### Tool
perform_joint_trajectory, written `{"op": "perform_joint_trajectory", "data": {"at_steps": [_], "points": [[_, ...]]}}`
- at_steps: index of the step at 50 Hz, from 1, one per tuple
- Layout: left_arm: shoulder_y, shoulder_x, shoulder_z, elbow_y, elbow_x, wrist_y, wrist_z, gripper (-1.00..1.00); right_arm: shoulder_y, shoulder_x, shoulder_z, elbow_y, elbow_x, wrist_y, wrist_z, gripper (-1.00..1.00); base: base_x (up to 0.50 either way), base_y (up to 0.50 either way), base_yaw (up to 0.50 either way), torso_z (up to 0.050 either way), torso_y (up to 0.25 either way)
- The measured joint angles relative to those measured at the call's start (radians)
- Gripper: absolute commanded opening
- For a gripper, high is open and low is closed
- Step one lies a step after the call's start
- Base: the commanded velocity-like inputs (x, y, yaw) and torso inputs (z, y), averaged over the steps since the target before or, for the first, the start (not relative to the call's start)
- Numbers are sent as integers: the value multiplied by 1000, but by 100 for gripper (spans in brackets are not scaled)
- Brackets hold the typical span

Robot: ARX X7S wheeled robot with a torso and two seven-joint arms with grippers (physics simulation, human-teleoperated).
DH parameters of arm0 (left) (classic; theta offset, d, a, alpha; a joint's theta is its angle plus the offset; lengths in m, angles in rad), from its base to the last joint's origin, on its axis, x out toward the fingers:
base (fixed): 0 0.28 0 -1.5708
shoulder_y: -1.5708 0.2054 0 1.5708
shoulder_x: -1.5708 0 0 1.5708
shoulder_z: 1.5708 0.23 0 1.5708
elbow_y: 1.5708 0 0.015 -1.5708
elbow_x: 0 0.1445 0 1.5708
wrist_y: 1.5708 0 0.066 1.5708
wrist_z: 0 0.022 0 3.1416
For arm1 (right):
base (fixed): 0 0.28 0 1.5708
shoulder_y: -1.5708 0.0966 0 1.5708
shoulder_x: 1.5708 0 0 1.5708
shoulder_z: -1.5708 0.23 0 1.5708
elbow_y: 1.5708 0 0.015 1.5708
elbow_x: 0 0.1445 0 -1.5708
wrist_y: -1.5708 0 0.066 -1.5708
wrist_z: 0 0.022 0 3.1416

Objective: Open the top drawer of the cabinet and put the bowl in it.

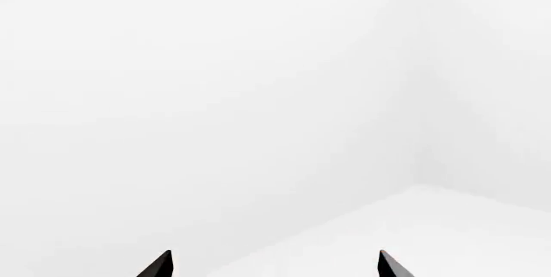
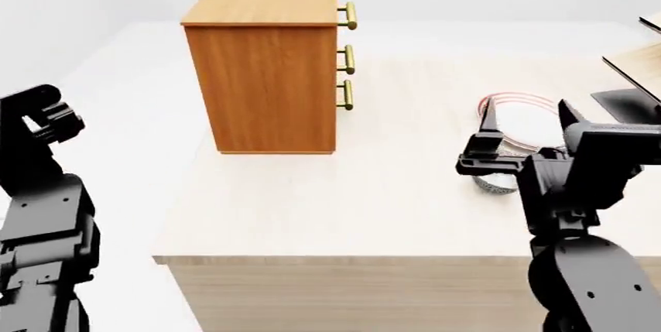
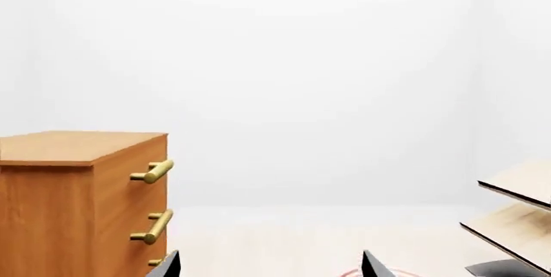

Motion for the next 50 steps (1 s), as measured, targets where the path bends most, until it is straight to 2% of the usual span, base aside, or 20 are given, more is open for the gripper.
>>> {"op": "perform_joint_trajectory", "data": {"at_steps": [10,19,29,50], "points": [[-199,-58,-5,-229,8,-97,-72,100,423,47,87,272,146,246,-63,100,0,0,0,0,0],[-273,-82,-26,-309,9,-137,-39,100,650,66,125,493,189,354,-73,100,0,0,0,0,0],[-305,-95,-30,-344,15,-127,-54,100,753,78,152,599,212,418,-61,100,9,0,0,0,0],[-335,-98,-39,-362,17,-146,-58,100,819,90,172,677,230,495,-28,100,499,0,0,0,0]]}}
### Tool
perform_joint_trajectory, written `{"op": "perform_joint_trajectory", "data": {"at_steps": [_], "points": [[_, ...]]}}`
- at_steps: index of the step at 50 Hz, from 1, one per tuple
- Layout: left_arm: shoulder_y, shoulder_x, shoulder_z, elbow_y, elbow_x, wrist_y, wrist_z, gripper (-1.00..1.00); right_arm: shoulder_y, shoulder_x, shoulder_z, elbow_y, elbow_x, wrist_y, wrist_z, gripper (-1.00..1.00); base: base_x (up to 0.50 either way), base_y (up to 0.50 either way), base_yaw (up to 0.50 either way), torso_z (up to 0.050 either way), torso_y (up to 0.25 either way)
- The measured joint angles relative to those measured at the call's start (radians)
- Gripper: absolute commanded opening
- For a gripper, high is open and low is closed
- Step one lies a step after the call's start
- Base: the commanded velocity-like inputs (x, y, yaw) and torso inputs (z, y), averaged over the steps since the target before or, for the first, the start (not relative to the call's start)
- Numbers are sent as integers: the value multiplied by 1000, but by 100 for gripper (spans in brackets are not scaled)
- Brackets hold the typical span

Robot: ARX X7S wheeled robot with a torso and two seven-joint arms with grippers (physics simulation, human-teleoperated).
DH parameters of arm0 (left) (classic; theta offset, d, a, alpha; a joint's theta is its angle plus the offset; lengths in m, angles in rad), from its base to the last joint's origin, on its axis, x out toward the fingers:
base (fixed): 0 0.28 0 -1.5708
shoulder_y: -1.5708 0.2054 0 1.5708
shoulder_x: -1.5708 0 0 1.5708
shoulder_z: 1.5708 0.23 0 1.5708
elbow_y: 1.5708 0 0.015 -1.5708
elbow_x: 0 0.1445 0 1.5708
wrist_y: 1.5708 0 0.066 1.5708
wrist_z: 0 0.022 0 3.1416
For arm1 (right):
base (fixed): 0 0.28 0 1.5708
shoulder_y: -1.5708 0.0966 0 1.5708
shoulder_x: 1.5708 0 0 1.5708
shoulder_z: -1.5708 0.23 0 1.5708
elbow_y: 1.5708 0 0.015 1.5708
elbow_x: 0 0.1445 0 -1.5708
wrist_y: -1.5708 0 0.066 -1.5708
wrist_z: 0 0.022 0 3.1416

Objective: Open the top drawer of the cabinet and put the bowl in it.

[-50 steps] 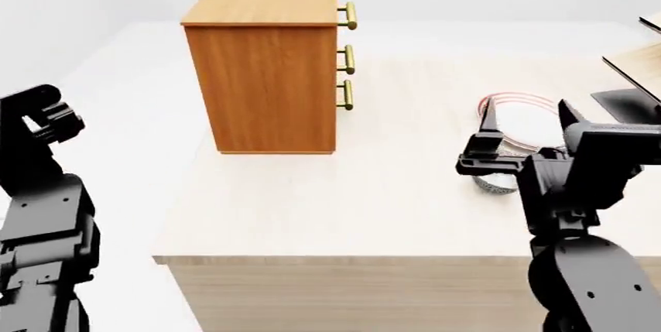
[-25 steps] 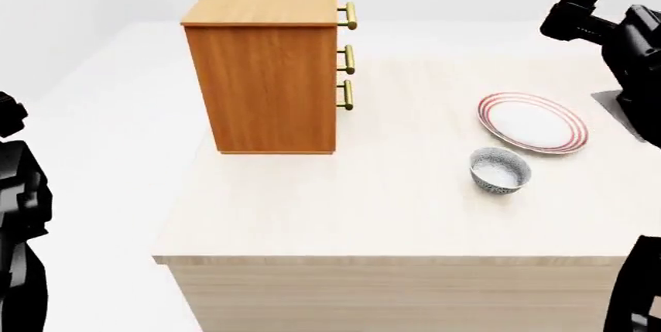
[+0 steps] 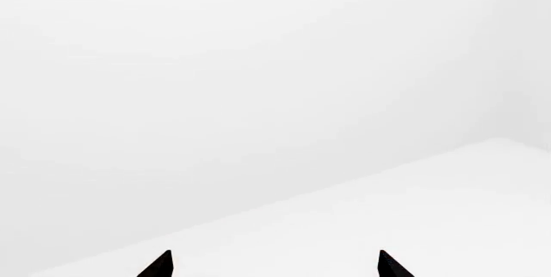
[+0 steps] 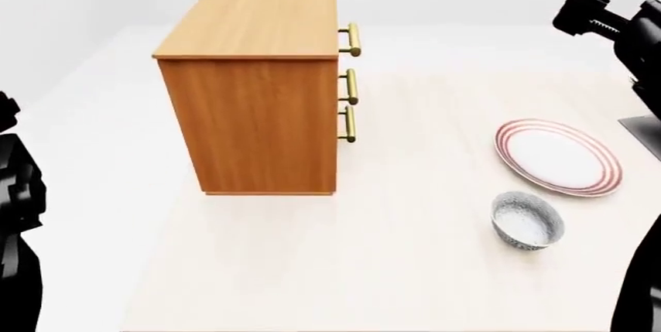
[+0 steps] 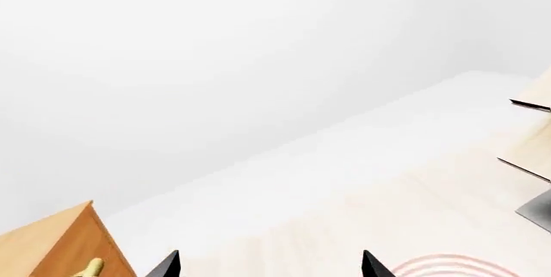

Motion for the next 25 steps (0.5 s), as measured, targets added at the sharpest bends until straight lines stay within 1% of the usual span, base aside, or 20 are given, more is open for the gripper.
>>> {"op": "perform_joint_trajectory", "data": {"at_steps": [25], "points": [[-22,0,-1,-2,-2,-10,10,100,10,6,2,20,3,19,16,100,500,0,0,0,1]]}}
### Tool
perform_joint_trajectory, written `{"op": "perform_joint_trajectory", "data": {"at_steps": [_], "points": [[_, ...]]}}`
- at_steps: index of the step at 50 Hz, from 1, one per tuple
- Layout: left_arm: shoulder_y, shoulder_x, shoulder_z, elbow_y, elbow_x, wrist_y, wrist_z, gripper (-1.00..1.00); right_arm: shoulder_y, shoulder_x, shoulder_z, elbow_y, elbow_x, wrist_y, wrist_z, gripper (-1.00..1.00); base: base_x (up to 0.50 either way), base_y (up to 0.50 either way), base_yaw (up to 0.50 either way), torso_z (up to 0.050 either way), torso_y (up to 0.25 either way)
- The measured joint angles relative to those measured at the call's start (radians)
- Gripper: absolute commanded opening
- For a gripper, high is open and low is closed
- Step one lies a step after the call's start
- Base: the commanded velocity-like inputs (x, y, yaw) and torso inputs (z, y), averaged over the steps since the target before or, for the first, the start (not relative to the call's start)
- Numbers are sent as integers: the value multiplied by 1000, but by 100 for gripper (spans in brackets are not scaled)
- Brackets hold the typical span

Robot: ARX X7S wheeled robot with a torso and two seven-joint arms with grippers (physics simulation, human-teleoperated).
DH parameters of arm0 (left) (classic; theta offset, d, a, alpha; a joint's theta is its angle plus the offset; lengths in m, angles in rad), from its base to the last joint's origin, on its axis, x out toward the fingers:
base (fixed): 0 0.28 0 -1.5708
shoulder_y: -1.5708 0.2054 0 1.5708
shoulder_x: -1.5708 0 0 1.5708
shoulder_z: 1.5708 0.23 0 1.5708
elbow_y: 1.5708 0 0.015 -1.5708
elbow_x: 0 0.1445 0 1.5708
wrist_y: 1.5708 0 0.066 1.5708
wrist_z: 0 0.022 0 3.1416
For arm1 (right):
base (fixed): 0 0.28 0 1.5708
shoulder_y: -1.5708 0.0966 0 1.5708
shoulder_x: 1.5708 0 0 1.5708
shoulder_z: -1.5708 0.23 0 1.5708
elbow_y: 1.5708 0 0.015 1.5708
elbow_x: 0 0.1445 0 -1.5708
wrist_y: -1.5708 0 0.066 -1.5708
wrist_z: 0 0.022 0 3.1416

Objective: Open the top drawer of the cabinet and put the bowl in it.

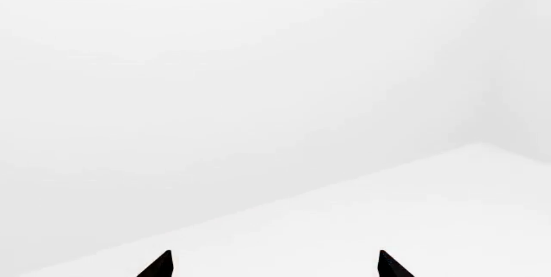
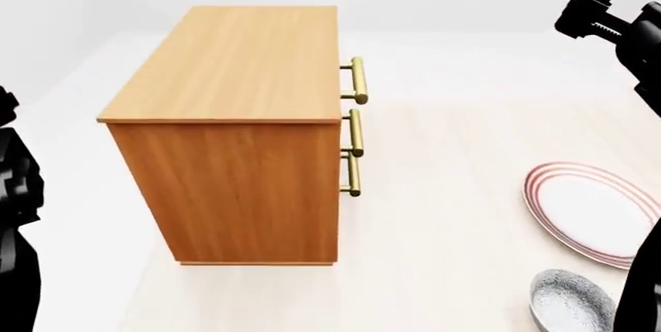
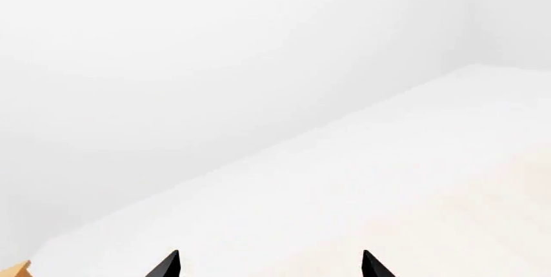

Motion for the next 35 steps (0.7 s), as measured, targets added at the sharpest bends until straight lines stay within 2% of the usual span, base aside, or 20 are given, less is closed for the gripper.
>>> {"op": "perform_joint_trajectory", "data": {"at_steps": [21,28,35], "points": [[-16,-1,-9,0,0,-3,9,100,17,-4,-3,30,2,1,4,100,500,0,0,0,0],[-18,-1,-10,0,1,-2,12,100,37,-26,-2,89,-4,-6,14,100,0,0,0,0,0],[-20,2,-4,0,3,-2,17,100,50,-98,31,202,36,-67,-46,100,0,0,0,0,0]]}}
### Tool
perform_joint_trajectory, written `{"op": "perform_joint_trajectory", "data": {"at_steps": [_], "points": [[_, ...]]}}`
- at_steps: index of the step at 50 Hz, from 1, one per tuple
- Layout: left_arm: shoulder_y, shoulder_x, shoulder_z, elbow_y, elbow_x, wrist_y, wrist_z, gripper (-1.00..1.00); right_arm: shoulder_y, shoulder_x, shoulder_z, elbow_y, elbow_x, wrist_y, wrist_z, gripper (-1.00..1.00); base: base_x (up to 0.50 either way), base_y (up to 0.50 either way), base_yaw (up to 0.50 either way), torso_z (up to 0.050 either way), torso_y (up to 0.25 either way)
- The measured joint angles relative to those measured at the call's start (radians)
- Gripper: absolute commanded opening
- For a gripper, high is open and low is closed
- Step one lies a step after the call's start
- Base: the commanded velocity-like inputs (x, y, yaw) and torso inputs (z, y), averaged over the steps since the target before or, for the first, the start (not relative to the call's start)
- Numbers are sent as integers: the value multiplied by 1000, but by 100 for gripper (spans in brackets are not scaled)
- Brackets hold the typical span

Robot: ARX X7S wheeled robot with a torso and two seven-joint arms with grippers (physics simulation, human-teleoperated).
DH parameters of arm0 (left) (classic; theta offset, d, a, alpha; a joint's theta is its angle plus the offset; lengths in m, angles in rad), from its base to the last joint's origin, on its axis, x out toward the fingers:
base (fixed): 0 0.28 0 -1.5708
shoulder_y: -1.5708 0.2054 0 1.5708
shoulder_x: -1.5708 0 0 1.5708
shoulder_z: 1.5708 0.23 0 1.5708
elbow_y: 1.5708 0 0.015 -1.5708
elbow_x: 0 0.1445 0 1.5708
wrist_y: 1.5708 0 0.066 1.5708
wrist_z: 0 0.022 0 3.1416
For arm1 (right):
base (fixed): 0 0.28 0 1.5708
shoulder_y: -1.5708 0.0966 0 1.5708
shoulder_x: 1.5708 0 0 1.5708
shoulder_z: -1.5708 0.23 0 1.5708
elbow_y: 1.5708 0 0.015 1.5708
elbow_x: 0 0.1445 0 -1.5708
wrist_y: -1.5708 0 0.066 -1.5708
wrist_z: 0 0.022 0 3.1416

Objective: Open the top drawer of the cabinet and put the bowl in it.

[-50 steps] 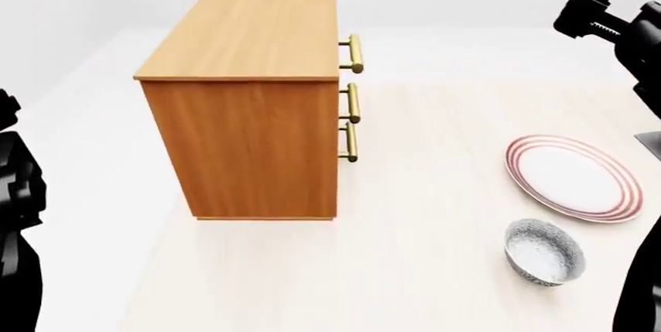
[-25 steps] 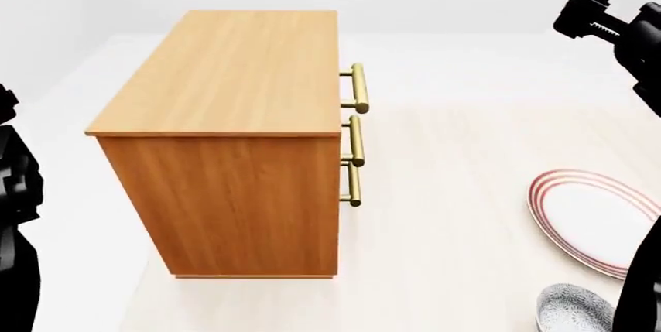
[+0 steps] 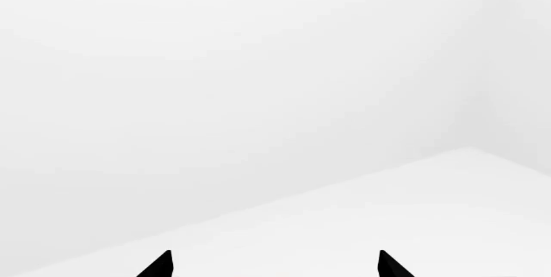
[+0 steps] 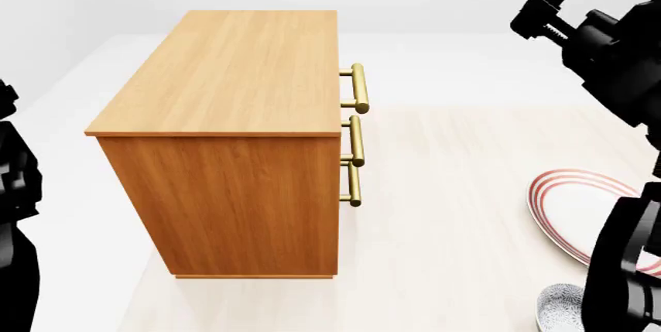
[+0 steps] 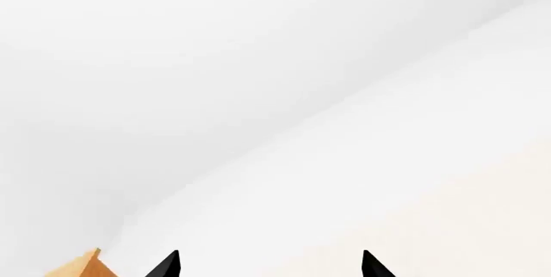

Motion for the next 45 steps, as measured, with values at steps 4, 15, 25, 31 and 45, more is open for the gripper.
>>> {"op": "perform_joint_trajectory", "data": {"at_steps": [4,15,25,31,45], "points": [[0,1,3,0,0,0,3,100,19,-44,51,121,45,-37,-45,100,0,0,0,0,0],[2,1,8,0,0,-1,9,100,107,-121,168,532,108,-156,-222,100,0,0,0,0,0],[2,-1,10,0,-1,0,16,100,126,-180,331,701,48,-182,-348,100,0,0,0,0,0],[-1,-2,10,0,-2,1,22,100,121,-215,464,746,-44,-186,-403,100,0,0,0,0,0],[-7,-7,2,0,-3,3,33,100,99,-282,739,786,-322,-204,-495,100,0,0,0,0,0]]}}
